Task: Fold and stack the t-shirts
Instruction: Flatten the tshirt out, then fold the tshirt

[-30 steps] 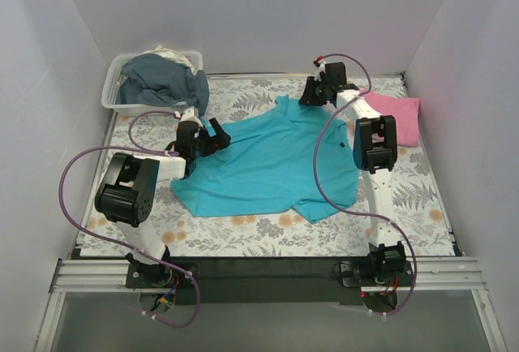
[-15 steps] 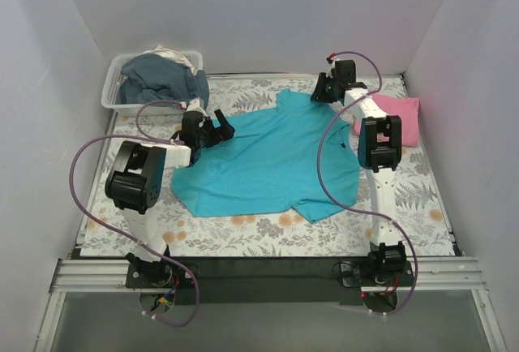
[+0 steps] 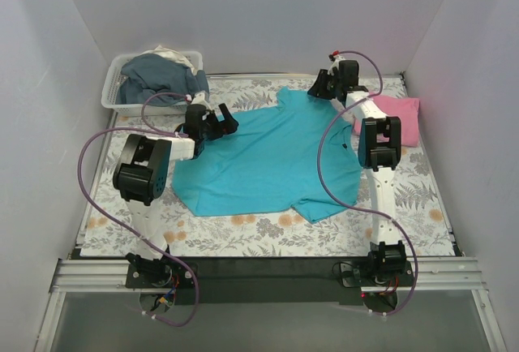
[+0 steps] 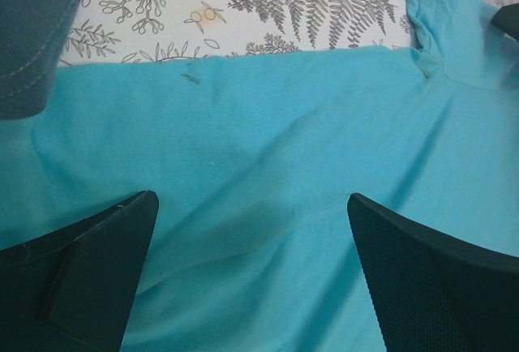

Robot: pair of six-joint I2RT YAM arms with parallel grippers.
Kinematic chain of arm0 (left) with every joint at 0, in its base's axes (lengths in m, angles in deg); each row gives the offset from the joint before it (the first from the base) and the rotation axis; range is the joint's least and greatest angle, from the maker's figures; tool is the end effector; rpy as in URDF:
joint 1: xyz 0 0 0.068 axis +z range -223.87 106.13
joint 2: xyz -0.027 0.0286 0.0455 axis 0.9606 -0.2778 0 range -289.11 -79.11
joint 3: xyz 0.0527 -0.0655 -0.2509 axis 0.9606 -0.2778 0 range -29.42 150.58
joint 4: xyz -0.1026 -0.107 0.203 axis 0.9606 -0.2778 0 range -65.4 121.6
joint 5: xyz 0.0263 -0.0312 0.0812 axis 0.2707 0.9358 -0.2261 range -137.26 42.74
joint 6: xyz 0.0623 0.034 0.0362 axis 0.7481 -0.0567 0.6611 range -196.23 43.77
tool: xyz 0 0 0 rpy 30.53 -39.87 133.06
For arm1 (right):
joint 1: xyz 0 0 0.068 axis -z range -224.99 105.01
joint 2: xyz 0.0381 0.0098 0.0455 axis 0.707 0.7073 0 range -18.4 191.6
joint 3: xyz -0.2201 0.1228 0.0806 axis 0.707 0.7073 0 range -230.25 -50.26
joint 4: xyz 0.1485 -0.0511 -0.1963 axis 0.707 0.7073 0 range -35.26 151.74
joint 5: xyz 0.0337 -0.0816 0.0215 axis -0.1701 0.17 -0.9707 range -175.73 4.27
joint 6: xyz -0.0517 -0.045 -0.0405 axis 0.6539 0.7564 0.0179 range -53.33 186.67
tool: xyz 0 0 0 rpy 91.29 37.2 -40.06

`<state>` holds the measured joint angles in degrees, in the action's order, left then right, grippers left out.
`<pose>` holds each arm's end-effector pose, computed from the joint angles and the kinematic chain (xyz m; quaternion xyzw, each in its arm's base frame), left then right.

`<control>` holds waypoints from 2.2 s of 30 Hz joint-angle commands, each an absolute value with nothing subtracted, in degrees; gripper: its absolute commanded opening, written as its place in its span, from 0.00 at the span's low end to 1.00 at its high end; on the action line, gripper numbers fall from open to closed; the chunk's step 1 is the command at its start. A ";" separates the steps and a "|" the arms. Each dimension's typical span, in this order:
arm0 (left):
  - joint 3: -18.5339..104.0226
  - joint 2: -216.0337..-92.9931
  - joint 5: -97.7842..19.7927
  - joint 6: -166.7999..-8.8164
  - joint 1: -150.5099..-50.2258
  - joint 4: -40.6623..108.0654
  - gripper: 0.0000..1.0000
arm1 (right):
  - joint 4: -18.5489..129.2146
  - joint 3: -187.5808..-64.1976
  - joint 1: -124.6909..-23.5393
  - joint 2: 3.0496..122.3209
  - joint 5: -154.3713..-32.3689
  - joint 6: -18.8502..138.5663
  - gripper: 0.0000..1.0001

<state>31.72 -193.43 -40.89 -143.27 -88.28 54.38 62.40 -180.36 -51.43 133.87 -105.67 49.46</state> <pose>0.4205 -0.1160 0.1228 -0.3593 0.7888 -0.3603 0.3446 0.5993 0.0913 0.1309 -0.0065 0.8566 0.2478 0.4525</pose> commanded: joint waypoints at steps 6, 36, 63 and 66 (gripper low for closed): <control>28.42 -176.88 -42.67 -136.09 -91.00 62.61 0.97 | 40.43 -161.28 -51.40 111.01 -112.09 49.44 0.39; 1.51 -138.43 -88.04 -159.28 -106.04 7.11 0.75 | 57.55 -78.47 -73.73 24.06 -80.18 53.31 0.42; 10.30 -157.51 -85.49 -162.45 -107.88 1.45 0.47 | 57.02 -74.78 -73.73 21.42 -83.80 54.90 0.42; 9.78 -156.80 -85.84 -162.27 -107.88 1.63 0.40 | 56.94 -74.60 -73.73 20.98 -83.62 54.81 0.42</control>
<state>8.77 -157.98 -84.23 -162.31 -107.60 1.62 58.88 -74.77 -73.52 22.03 -83.36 54.49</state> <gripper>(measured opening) 0.413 0.422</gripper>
